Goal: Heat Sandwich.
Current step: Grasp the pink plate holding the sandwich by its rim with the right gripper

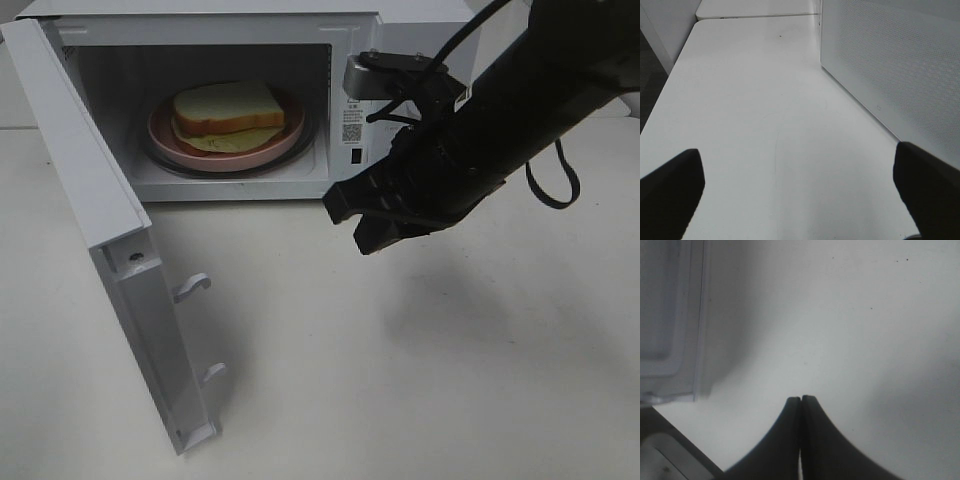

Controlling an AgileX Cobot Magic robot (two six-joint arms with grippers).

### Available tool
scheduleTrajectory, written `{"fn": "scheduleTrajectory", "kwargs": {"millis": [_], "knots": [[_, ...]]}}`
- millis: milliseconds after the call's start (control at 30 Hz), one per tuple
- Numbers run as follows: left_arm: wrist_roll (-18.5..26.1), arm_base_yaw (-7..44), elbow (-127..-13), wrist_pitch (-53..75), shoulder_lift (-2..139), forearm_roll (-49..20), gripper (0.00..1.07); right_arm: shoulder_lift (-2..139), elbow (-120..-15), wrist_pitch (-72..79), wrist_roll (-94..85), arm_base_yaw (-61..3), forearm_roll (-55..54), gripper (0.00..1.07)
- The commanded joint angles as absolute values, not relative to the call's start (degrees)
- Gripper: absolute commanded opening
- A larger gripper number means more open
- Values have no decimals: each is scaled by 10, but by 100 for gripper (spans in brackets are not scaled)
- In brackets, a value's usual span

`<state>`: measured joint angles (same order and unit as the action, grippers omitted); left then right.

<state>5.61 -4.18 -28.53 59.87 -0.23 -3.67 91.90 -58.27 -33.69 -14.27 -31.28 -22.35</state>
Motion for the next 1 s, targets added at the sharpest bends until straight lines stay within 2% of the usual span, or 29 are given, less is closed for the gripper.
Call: {"fn": "scheduleTrajectory", "kwargs": {"millis": [33, 233, 567, 833, 967, 1000], "knots": [[53, -45, -284, 594, -14, -39, 97, 915, -597, -385, -208, -312, -189, 1], [53, -45, -284, 594, -14, -39, 97, 915, -615, -447, -363, -312, -144, 1], [53, -45, -284, 594, -14, -39, 97, 915, -615, -473, -777, -312, -126, 2], [53, -45, -284, 594, -14, -39, 97, 915, -615, -465, -863, -312, -72, 7], [53, -45, -284, 594, -14, -39, 97, 915, -615, -446, -850, -312, -41, 25], [53, -45, -284, 594, -14, -39, 97, 915, -615, -446, -850, -312, -41, 25]]}}
